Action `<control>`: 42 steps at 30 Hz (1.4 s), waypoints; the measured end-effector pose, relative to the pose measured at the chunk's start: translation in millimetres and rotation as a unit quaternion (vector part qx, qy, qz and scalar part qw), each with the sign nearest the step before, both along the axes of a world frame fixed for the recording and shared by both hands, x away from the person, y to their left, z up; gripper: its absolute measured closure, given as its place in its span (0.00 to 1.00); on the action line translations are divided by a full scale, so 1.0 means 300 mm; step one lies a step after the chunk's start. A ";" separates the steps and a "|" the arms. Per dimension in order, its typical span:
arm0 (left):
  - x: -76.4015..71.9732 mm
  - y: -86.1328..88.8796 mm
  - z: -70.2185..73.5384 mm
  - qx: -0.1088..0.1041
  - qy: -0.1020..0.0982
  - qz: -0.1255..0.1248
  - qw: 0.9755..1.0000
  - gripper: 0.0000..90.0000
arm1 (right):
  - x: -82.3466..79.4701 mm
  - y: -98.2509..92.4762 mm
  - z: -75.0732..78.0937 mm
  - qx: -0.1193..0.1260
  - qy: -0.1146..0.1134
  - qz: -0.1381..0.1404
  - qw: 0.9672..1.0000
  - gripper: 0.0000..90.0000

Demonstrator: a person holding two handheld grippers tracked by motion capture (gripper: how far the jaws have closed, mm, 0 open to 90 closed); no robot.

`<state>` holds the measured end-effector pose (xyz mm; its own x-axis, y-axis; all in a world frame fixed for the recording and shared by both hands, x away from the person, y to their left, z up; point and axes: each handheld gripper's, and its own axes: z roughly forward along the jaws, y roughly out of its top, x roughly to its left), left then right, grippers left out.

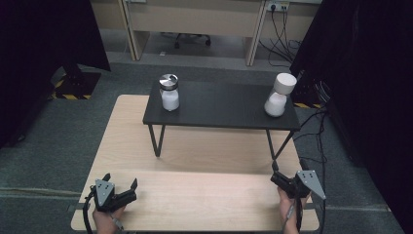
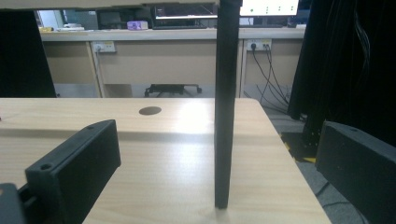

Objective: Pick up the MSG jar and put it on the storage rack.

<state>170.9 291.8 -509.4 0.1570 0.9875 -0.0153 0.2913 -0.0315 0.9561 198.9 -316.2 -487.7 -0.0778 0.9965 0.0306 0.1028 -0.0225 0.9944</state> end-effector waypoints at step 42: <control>0.005 -0.014 0.004 0.010 0.005 0.004 1.000 0.00 | -0.078 0.015 -0.156 -0.042 0.010 0.012 0.999 0.00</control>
<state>172.4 287.7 -508.3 0.1491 0.9888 0.0036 0.3012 -0.0489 0.9523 175.5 -311.6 -534.5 -0.1021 0.9935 -0.0503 0.1225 0.0627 0.9905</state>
